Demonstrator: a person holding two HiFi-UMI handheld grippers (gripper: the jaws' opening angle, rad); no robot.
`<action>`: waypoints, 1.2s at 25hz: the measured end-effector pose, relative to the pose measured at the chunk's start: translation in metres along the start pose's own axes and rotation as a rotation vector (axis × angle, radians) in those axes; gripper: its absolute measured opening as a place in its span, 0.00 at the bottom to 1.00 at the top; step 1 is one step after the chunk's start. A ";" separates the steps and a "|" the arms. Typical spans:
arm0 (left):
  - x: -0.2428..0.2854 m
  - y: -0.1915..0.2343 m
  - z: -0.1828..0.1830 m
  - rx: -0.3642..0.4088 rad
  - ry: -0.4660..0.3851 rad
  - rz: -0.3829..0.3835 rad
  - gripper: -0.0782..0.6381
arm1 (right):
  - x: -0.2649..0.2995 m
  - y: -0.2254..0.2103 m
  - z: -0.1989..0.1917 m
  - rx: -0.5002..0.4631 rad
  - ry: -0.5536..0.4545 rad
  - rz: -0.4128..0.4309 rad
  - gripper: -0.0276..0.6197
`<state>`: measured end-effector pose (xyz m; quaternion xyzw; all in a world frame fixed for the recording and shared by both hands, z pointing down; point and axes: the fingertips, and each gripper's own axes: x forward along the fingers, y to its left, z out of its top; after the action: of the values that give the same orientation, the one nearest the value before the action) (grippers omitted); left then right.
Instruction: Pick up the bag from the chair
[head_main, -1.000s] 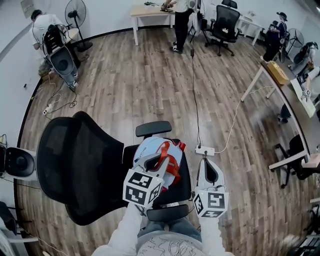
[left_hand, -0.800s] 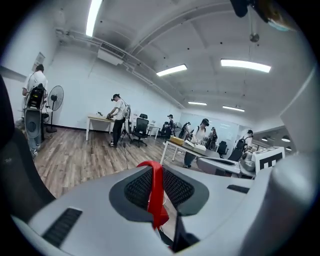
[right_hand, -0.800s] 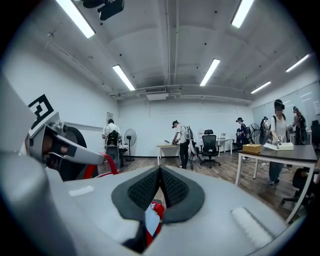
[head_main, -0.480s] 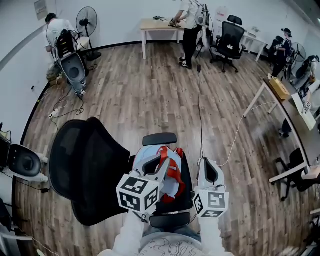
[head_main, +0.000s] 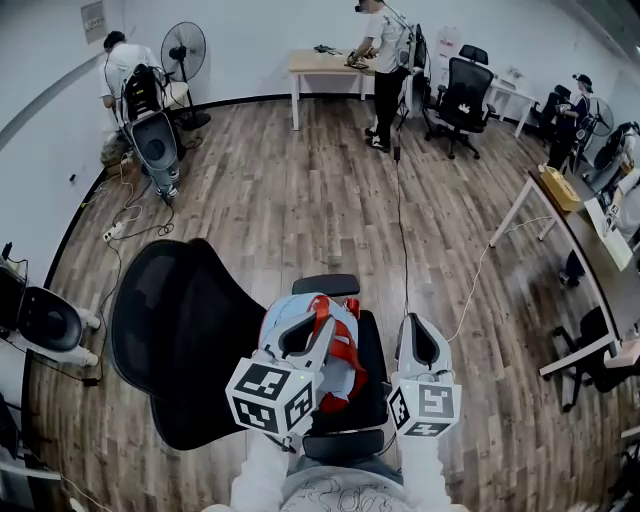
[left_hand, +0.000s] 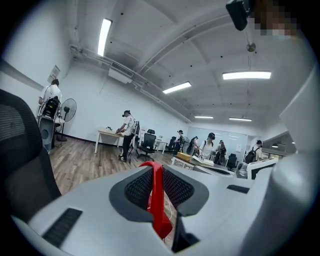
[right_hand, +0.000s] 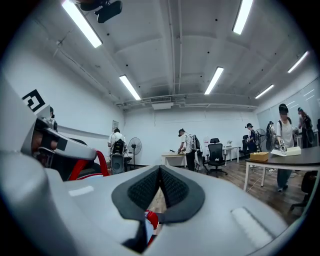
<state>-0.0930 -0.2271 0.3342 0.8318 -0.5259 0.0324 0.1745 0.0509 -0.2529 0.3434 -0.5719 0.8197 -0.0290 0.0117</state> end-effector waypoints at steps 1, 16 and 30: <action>-0.003 0.000 0.002 0.005 -0.010 0.005 0.19 | 0.000 0.001 0.002 0.003 -0.005 0.000 0.06; -0.021 0.007 0.013 -0.007 -0.048 0.033 0.19 | -0.004 0.011 0.020 -0.001 -0.037 0.004 0.06; -0.022 0.004 0.005 0.003 -0.033 0.025 0.19 | -0.011 0.012 0.015 -0.017 -0.021 -0.006 0.06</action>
<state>-0.1068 -0.2107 0.3251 0.8258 -0.5390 0.0217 0.1643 0.0447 -0.2387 0.3273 -0.5748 0.8180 -0.0161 0.0154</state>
